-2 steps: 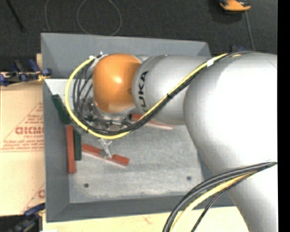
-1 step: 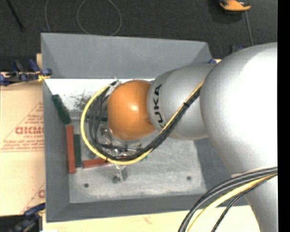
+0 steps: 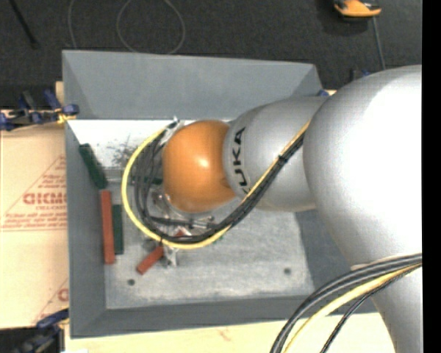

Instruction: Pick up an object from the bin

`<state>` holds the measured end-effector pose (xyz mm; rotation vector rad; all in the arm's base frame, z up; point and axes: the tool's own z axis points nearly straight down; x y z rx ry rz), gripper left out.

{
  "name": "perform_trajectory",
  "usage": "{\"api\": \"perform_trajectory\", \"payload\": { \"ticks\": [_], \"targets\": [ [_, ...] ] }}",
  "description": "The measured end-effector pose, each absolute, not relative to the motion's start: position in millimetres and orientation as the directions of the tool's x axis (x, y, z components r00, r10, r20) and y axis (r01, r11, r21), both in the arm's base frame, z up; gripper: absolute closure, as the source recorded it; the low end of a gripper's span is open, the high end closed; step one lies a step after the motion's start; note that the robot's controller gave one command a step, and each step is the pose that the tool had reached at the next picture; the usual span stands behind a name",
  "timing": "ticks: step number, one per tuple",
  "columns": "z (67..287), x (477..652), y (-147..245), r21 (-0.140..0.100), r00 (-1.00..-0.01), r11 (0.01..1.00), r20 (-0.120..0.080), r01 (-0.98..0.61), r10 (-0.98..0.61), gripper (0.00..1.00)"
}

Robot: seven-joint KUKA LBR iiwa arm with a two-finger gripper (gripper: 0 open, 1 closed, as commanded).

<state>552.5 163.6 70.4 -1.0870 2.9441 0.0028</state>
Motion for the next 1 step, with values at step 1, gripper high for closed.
{"api": "perform_trajectory", "payload": {
  "ticks": [1],
  "targets": [
    [211.5, 546.7, 190.9, -0.005, -0.767, 0.767, -0.012, -0.642, -0.642, 1.00]
  ]
}}
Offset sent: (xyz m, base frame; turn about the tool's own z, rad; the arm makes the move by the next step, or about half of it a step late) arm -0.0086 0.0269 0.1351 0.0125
